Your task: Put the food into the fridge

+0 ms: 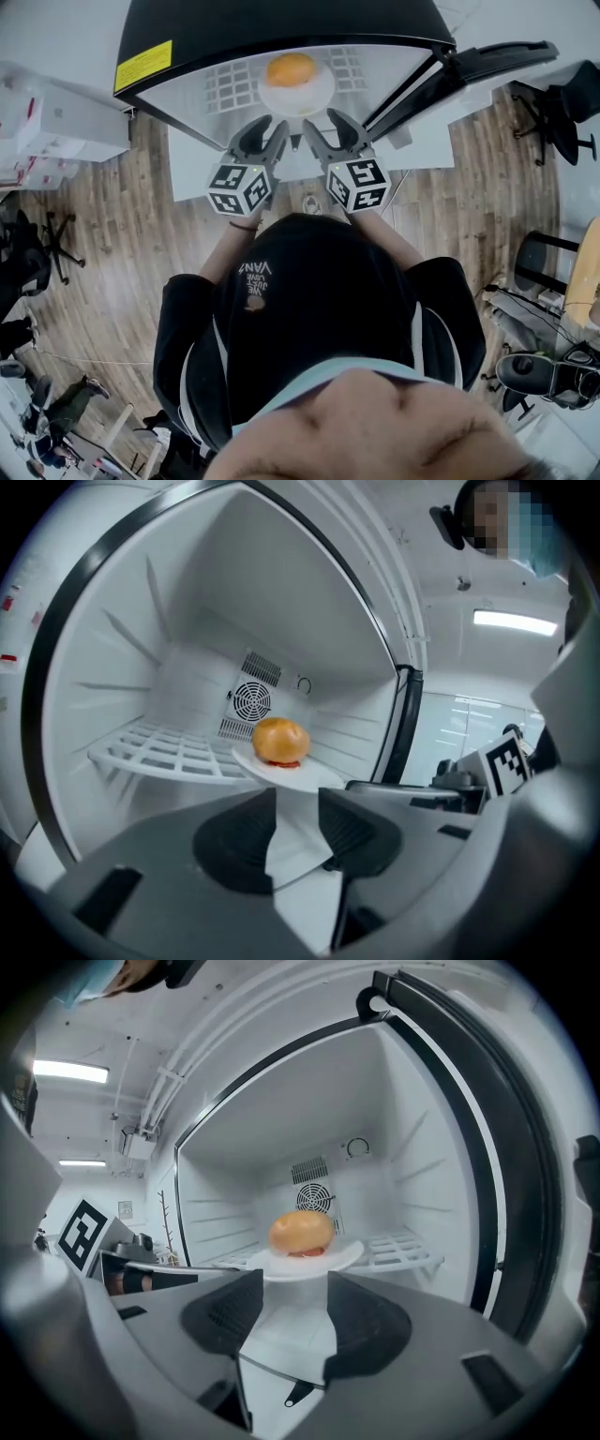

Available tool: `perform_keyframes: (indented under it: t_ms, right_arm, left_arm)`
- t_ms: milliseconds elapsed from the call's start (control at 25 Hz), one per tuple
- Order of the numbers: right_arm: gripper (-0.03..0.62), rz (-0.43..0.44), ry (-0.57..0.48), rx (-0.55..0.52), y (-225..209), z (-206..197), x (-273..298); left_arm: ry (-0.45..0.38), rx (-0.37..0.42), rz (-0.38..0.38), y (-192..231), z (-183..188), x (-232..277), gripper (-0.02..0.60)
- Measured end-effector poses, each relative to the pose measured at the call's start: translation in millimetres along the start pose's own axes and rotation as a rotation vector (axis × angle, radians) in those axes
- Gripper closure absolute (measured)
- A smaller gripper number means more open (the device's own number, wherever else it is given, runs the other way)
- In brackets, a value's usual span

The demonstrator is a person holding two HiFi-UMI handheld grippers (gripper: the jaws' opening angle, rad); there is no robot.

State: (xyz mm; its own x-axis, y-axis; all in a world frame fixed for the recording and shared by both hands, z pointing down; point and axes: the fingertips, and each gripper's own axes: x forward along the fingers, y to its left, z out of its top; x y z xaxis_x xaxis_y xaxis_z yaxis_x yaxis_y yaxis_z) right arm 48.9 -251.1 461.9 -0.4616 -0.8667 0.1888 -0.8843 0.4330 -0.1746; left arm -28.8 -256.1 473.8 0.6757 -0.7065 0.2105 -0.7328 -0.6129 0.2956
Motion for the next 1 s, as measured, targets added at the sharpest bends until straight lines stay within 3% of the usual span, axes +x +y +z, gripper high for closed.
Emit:
perform_keyframes:
  t_ms: [1000]
  right_arm:
    - [0.393, 0.003, 0.011, -0.016, -7.3, 3.2, 13.0]
  left_arm:
    - [0.001, -0.006, 0.001, 3.1, 2.4, 13.7, 0.44]
